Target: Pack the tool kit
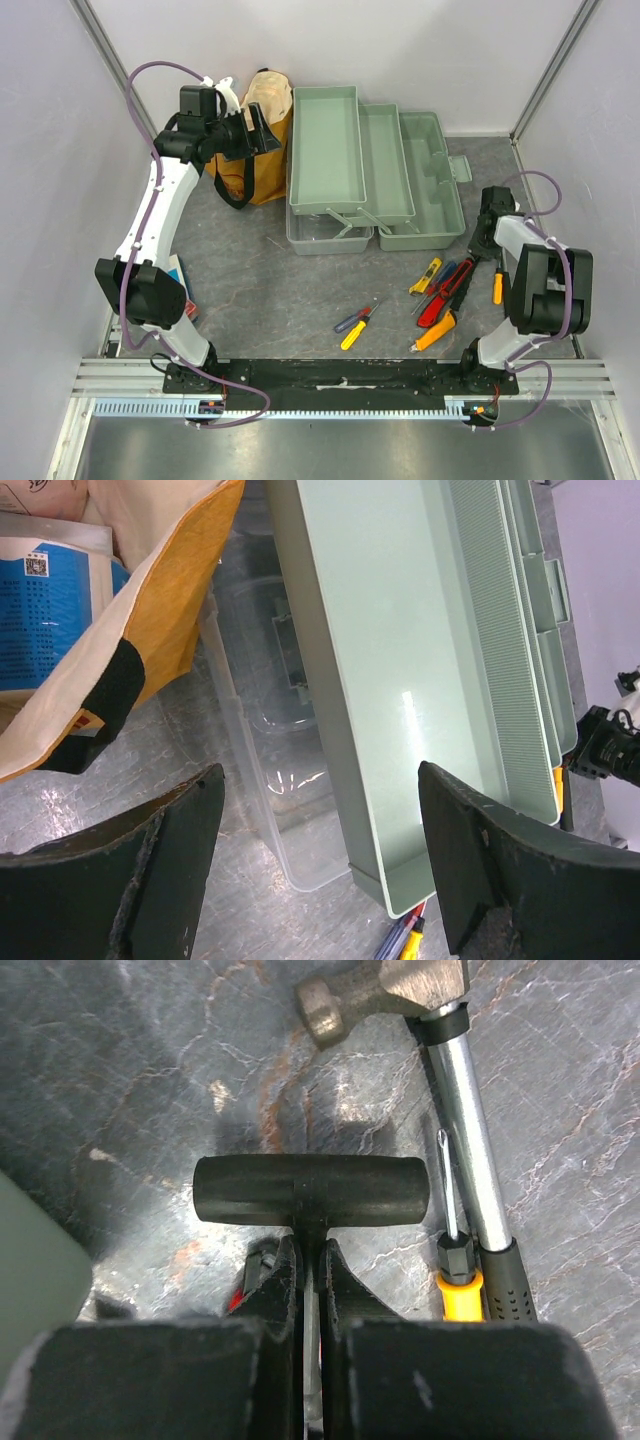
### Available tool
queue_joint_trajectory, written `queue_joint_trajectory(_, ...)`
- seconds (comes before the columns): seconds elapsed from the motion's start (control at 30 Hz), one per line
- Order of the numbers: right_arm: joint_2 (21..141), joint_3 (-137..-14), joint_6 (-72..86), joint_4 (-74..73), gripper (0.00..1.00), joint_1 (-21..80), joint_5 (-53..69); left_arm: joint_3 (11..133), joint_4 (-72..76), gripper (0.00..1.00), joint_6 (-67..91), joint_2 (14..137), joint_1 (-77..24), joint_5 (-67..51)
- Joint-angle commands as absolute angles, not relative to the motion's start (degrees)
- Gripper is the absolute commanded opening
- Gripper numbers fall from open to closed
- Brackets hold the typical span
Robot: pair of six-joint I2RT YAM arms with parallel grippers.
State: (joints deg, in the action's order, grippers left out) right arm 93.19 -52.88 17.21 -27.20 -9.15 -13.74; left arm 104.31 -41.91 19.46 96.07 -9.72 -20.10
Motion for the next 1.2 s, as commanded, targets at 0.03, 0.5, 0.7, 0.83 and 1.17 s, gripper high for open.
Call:
queue_joint_trajectory(0.03, 85.44, -54.14, 16.87, -26.37, 0.00, -7.91, -16.87, 104.33, -40.69, 0.83, 18.02, 95.36, -9.49, -21.71)
queue_joint_trajectory(0.5, 76.73, -69.24, 13.28, -32.17, 0.00, -4.58, -15.21, 104.15, -39.90, 0.82, 19.07, 95.01, -9.41, -23.20)
queue_joint_trajectory(0.7, 79.36, -79.70, 11.43, -29.28, 0.00, 1.21, -9.85, 104.68, -39.64, 0.82, 19.34, 94.75, -9.40, -23.82)
queue_joint_trajectory(0.83, 83.13, -82.87, 11.25, -22.34, 0.00, 2.72, -7.04, 104.41, -39.64, 0.82, 19.42, 94.22, -9.40, -23.47)
queue_joint_trajectory(1.17, 102.90, -91.14, 8.53, -15.82, 0.00, 4.04, -0.28, 106.08, -41.57, 0.82, 20.39, 93.43, -9.40, -22.76)
